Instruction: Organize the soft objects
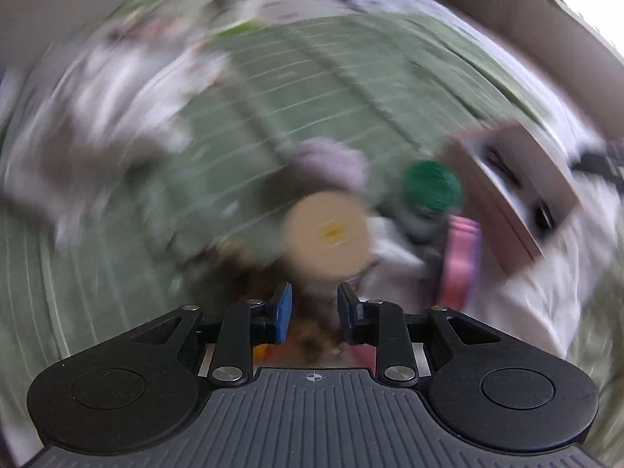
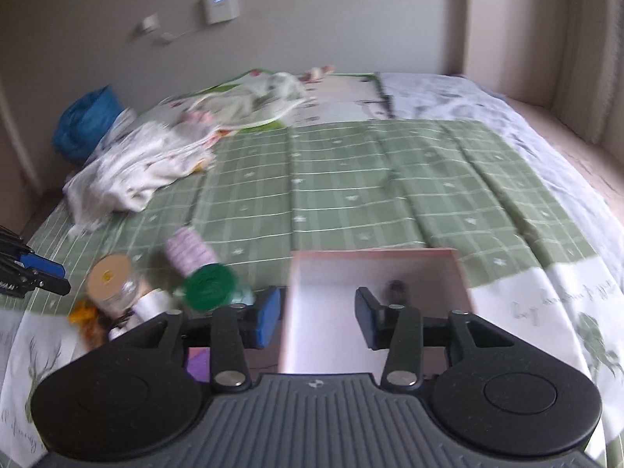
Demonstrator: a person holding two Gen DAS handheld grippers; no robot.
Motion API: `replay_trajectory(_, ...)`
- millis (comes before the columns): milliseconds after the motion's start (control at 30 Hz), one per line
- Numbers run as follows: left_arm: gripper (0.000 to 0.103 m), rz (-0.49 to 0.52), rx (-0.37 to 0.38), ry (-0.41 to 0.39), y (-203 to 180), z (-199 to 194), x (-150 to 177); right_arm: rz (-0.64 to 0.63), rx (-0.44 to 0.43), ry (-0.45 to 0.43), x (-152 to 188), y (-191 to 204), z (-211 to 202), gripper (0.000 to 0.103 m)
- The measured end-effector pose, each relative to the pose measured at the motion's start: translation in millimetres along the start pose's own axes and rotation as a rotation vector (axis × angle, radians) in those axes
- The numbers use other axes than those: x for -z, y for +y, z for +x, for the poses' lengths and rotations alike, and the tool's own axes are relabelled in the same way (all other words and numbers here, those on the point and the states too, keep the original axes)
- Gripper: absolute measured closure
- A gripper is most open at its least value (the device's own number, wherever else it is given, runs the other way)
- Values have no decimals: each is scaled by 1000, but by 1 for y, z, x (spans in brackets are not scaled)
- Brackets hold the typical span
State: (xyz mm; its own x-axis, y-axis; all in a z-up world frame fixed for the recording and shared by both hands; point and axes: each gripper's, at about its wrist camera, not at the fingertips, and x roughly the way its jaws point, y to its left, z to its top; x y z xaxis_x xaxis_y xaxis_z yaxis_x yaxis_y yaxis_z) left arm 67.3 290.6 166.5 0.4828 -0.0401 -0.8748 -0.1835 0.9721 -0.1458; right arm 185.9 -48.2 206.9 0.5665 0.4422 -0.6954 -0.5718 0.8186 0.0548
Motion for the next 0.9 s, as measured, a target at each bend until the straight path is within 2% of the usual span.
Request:
replay_trajectory(100,74,-167,40,0,39,17,19,-33,-58,17,-1,36,9,49)
replay_trajectory(200,74,-213,100,2,55,36,45,-107,-120,40,9,80,23,49)
replay_trajectory(267,74,-258,142,15,62,46,60,-189,-115,27,22,113,30,49)
replay_trajectory(333,74,-290,152,18,62,46,66,-281,-127,24,40,146,40,49)
replay_trajectory(400,74,-289,126,-14,66,37,65,-367,-155,49,57,174,51,50)
replay_trajectory(500,74,-228,76,-68,74,19,57,-484,-205,66,78,208,58,53)
replay_trajectory(600,74,-234,78,-90,83,13,62,-514,-278,90,88,228,60,56)
replay_trajectory(733,74,-342,123,-23,95,26,79,-507,-304,145,98,243,71,63)
replay_trajectory(833,74,-297,144,8,92,30,88,-507,-326,162,108,244,74,63)
replay_trajectory(900,74,-260,155,15,87,32,91,-511,-312,173,115,240,77,63)
